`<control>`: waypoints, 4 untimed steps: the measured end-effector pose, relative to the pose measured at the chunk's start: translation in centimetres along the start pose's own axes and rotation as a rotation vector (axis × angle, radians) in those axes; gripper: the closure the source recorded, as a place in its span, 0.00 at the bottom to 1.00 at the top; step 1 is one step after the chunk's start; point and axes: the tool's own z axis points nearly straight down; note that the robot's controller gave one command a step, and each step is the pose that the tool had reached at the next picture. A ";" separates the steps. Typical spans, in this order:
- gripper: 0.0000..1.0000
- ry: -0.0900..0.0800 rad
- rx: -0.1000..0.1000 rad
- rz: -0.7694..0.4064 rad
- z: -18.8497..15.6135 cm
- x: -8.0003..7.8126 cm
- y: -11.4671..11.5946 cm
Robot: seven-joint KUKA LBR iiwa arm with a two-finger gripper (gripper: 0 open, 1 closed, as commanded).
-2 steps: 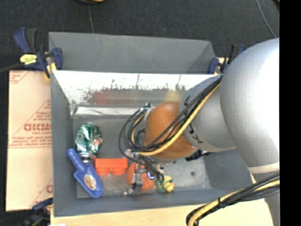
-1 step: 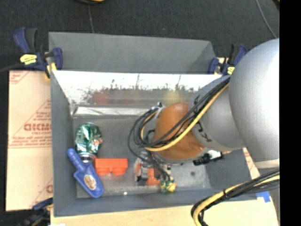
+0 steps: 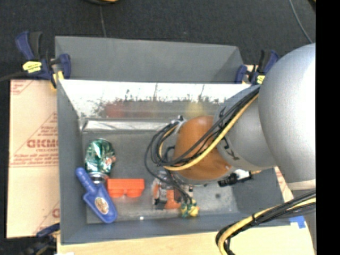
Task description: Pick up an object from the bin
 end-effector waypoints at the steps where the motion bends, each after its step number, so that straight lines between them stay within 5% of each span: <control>1: 1.00 0.001 -0.001 0.077 -0.2 -0.2 -1.5; 2: 1.00 -0.004 -0.001 0.228 0.0 -1.0 -3.6; 3: 1.00 0.000 -0.001 0.257 -1.8 0.5 -1.9; 4: 1.00 0.004 0.001 0.304 0.0 1.0 -2.0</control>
Offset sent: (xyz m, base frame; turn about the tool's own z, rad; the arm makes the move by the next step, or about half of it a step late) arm 0.0042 -0.0355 0.0001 0.2263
